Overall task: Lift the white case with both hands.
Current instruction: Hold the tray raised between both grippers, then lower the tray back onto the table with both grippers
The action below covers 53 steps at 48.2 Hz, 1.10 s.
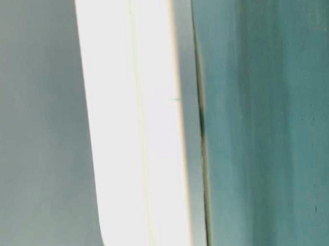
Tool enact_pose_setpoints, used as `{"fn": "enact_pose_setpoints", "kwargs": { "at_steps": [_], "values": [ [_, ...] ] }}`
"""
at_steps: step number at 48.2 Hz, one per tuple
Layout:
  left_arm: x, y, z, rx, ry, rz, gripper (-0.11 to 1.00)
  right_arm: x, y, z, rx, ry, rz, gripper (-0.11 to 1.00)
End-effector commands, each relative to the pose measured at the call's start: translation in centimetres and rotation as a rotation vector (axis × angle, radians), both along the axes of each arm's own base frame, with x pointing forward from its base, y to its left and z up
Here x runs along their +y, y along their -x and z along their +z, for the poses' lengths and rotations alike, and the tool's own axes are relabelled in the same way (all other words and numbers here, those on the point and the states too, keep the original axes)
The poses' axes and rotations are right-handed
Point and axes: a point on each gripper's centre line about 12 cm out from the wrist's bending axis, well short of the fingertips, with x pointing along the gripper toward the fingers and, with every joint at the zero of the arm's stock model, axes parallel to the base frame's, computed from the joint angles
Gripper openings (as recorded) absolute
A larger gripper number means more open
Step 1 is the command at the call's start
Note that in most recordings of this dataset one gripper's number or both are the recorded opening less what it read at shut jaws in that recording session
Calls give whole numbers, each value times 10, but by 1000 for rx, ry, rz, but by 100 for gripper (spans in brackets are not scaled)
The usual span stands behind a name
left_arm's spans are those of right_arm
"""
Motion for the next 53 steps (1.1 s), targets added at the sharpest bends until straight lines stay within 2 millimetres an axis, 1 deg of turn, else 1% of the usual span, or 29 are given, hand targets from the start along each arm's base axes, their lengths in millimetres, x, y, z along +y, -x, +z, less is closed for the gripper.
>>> {"fn": "enact_pose_setpoints", "kwargs": {
  "at_steps": [1,11,18,24,33,42,46,53],
  "values": [
    [1,-4,-12,28,-1,2,6,-1,-5,-13,19,1,-4,10],
    [2,-5,-38,112,10,10,6,-1,-5,-43,68,4,-11,10],
    [1,-3,-64,199,17,10,6,-2,-9,-63,110,16,-8,10],
    [1,-3,-82,251,19,7,6,-2,-13,-77,151,37,14,10],
    [0,-2,-97,305,21,7,5,-3,-19,-98,228,55,42,10],
    [0,5,-113,358,25,8,5,-4,-23,-115,266,63,47,10],
    [1,10,-121,389,26,12,5,-4,-23,-122,288,66,55,10],
    [2,14,-131,409,28,16,5,-4,-20,-133,329,64,60,10]
  ]
}}
